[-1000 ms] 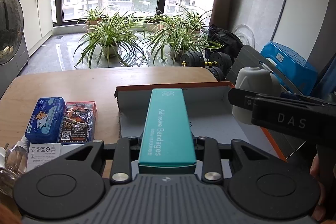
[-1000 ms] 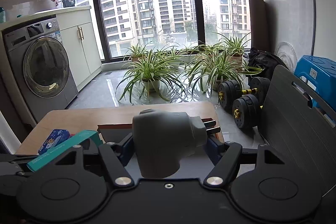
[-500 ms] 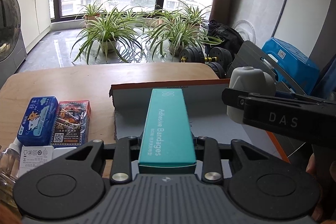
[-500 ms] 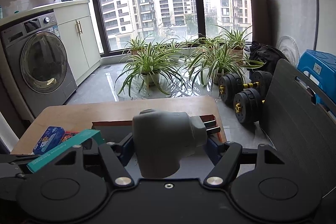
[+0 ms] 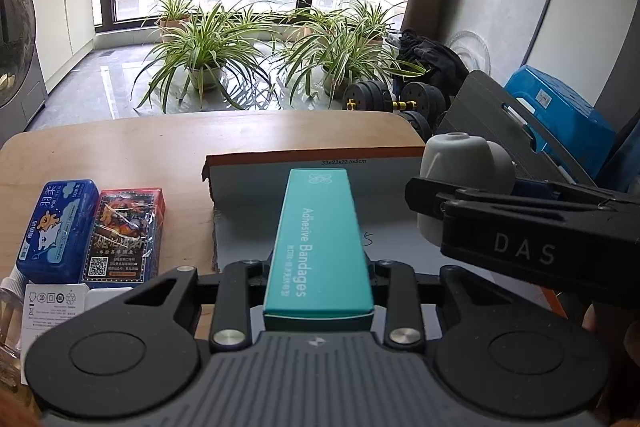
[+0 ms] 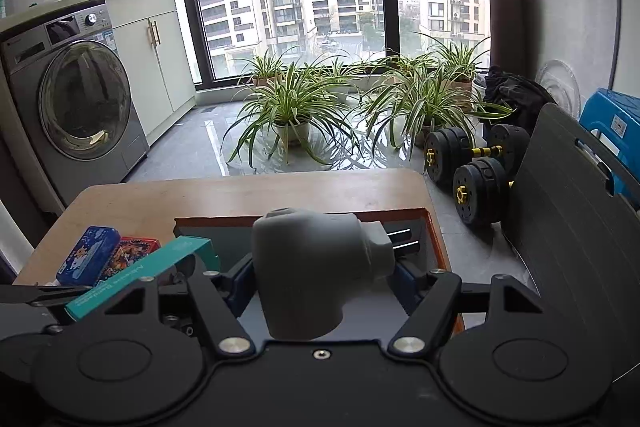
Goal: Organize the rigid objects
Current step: 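Carry the bandage box and white plug device toward the grey tray with both grippers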
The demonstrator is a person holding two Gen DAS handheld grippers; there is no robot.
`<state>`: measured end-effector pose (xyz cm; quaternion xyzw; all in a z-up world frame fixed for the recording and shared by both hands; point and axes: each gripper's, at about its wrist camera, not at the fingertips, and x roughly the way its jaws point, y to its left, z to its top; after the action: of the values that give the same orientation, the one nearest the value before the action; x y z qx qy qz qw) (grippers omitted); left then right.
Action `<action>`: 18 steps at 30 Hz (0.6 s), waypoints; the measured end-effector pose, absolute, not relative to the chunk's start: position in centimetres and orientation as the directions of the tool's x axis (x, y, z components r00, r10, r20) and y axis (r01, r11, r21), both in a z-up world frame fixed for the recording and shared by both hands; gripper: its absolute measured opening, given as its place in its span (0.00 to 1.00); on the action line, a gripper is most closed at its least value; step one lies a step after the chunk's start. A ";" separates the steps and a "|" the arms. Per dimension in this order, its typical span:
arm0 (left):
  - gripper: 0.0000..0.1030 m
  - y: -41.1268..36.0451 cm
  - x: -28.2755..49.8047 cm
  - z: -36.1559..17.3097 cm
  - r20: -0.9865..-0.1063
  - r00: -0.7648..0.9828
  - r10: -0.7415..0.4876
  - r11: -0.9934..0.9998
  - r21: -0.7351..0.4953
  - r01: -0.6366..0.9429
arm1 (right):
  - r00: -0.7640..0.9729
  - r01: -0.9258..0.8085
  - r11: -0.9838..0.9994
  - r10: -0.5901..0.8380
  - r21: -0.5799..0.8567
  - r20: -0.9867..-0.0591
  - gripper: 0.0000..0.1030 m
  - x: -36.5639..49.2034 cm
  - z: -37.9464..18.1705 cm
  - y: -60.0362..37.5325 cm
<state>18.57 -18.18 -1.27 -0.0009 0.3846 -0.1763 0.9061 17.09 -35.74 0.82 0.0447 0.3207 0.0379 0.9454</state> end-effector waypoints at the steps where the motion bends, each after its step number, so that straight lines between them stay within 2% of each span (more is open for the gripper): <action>1: 0.31 -18.2 18.7 -1.3 -0.698 0.640 -0.320 0.938 -0.138 0.318 | 0.789 -0.043 0.993 0.099 0.107 -0.606 0.80 17.1 0.7 -35.7; 18: 0.31 -18.0 19.5 -2.0 -0.709 0.641 -0.293 0.948 -0.130 0.290 | 0.766 -0.026 0.995 0.081 0.095 -0.638 0.81 18.1 -0.3 -35.2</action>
<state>19.53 -18.03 -2.00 -0.0023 0.3918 -0.1609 0.9059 18.11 -35.24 -0.27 0.0401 0.3408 0.0286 0.9389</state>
